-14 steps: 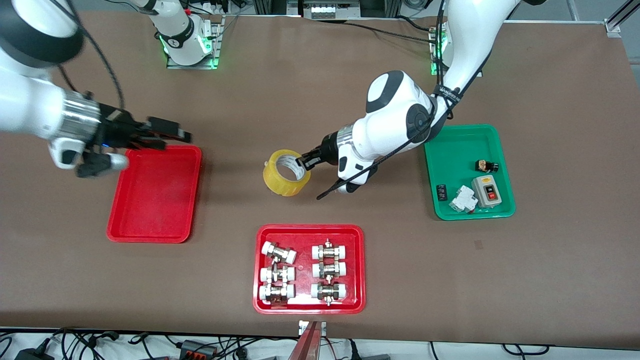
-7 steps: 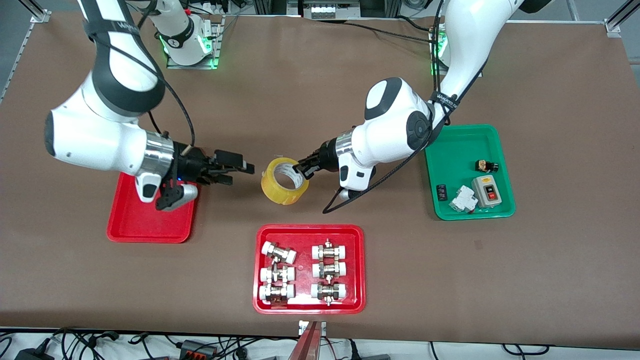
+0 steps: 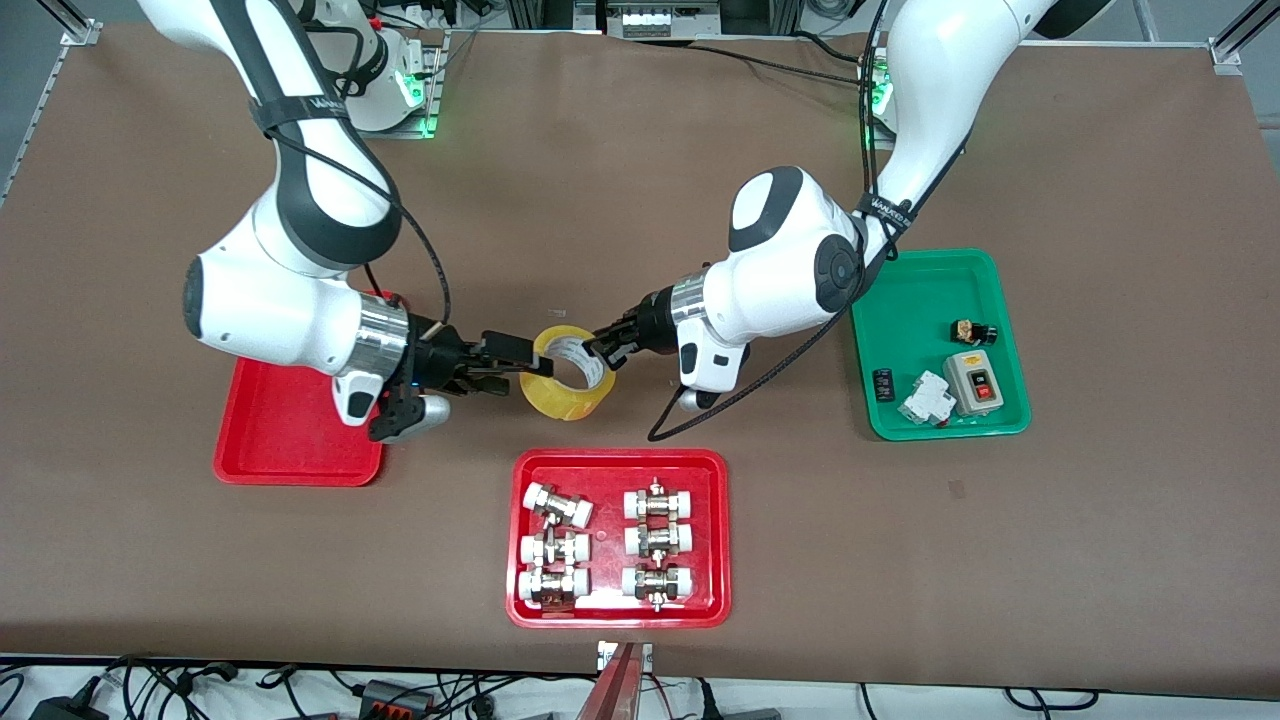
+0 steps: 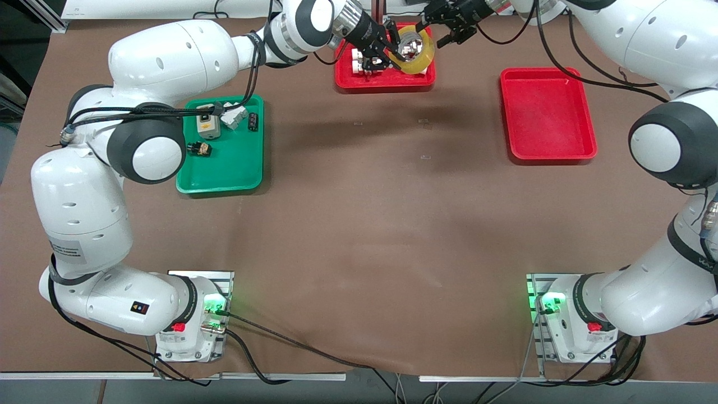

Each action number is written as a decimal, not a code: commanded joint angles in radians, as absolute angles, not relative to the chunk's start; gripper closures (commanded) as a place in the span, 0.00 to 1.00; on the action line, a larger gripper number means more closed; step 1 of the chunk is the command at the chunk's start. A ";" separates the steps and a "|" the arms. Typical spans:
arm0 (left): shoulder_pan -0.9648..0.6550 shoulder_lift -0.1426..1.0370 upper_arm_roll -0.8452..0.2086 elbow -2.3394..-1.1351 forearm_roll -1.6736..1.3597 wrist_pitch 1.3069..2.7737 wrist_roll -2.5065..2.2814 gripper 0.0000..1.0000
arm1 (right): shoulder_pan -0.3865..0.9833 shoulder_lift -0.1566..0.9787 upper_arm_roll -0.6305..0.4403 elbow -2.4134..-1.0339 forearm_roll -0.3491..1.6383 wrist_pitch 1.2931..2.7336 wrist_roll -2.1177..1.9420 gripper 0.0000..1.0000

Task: Left arm passes tape to right arm into tray
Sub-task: 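Grasp the tape with the right gripper beside the left gripper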

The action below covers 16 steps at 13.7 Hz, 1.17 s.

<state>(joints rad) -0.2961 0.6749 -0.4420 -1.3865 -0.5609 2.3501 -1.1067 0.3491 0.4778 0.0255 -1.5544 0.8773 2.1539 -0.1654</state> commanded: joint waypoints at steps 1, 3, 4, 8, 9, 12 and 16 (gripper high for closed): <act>-0.307 0.692 -0.442 -1.344 -0.588 2.349 -1.108 1.00 | 0.354 0.499 0.023 -1.528 0.902 2.161 -0.189 0.00; -0.307 0.692 -0.442 -1.344 -0.588 2.349 -1.104 1.00 | 0.351 0.500 0.023 -1.522 0.899 2.158 -0.256 0.50; -0.307 0.692 -0.442 -1.344 -0.588 2.349 -1.101 1.00 | 0.350 0.500 0.023 -1.517 0.899 2.158 -0.265 0.73; -0.299 0.693 -0.442 -1.344 -0.591 2.349 -1.097 0.98 | 0.351 0.499 0.023 -1.514 0.902 2.158 -0.244 1.00; -0.296 0.693 -0.442 -1.342 -0.591 2.345 -1.097 0.76 | 0.351 0.499 0.023 -1.509 0.903 2.158 -0.242 1.00; -0.262 0.680 -0.443 -1.339 -0.575 2.329 -1.028 0.00 | 0.351 0.494 0.021 -1.503 0.902 2.157 -0.212 1.00; -0.103 0.629 -0.431 -1.258 -0.543 1.868 -0.742 0.00 | 0.344 0.495 0.017 -1.480 0.893 2.148 -0.163 1.00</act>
<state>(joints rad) -0.1736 0.6634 -0.4380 -1.3011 -0.5579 2.0743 -0.8771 0.3502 0.4852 0.0216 -1.5135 0.8819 2.1579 -0.1882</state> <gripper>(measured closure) 0.300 0.441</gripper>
